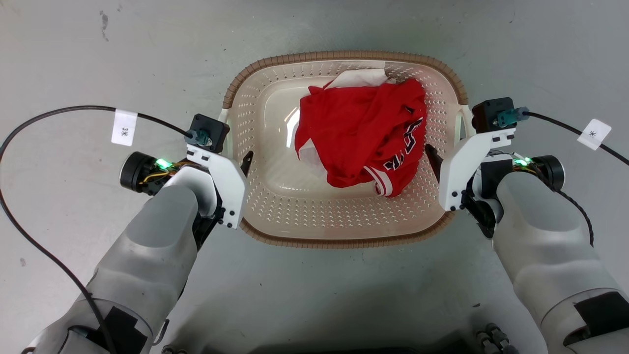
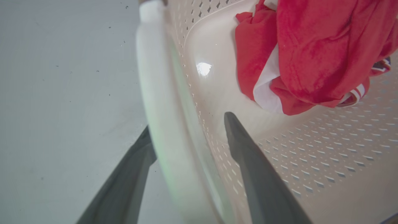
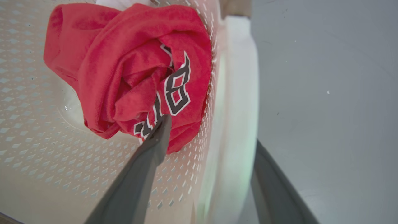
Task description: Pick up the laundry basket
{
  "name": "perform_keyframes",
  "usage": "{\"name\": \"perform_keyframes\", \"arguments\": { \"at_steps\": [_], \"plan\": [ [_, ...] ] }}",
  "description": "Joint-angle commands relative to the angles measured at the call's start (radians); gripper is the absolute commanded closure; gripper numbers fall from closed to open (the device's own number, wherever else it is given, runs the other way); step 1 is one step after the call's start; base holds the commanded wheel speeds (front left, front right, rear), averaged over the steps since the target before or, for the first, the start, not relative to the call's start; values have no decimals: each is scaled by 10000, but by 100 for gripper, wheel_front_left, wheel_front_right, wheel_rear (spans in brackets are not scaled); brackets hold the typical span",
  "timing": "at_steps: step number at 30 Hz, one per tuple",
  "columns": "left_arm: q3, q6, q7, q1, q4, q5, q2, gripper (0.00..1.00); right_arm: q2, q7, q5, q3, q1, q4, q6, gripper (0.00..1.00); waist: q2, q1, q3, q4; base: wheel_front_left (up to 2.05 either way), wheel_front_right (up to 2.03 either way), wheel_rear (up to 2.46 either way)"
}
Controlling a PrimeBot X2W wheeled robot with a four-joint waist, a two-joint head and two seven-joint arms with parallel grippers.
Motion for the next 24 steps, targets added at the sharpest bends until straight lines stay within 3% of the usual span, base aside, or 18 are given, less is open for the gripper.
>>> {"name": "perform_keyframes", "arguments": {
  "at_steps": [1, 6, 7, 8, 19, 24],
  "plan": [
    [-113, -14, -30, -111, 39, -113, 59, 0, -8, -52, 83, 72, -190, 69, -6, 0, 0, -1, -4, 1, 0, 0, 0],
    [-442, -14, -25, -160, 127, -447, 73, 0, -8, -60, 290, 265, -249, 185, -6, 3, 0, -1, 20, 5, 0, 0, 0],
    [-497, -14, -23, -175, 125, -523, 69, 54, -8, -52, 304, 292, -267, 205, -6, 70, 0, -1, 21, 8, 0, 0, 0],
    [-547, -14, -31, -185, 105, -621, 70, 100, -8, -47, 327, 315, -282, 227, -5, 100, 0, -1, 17, 11, 0, 0, 0],
    [-1342, -23, 102, 28, -71, -1382, 157, 100, -8, -63, 339, 331, -136, 435, -3, 100, 0, -1, -357, 51, 0, 0, 0],
    [-1879, -27, 537, 328, -176, -1919, 149, 100, -5, 333, 235, 449, 104, 491, -3, 100, 0, -1, -1181, 71, 0, 0, 0]
  ]
}}
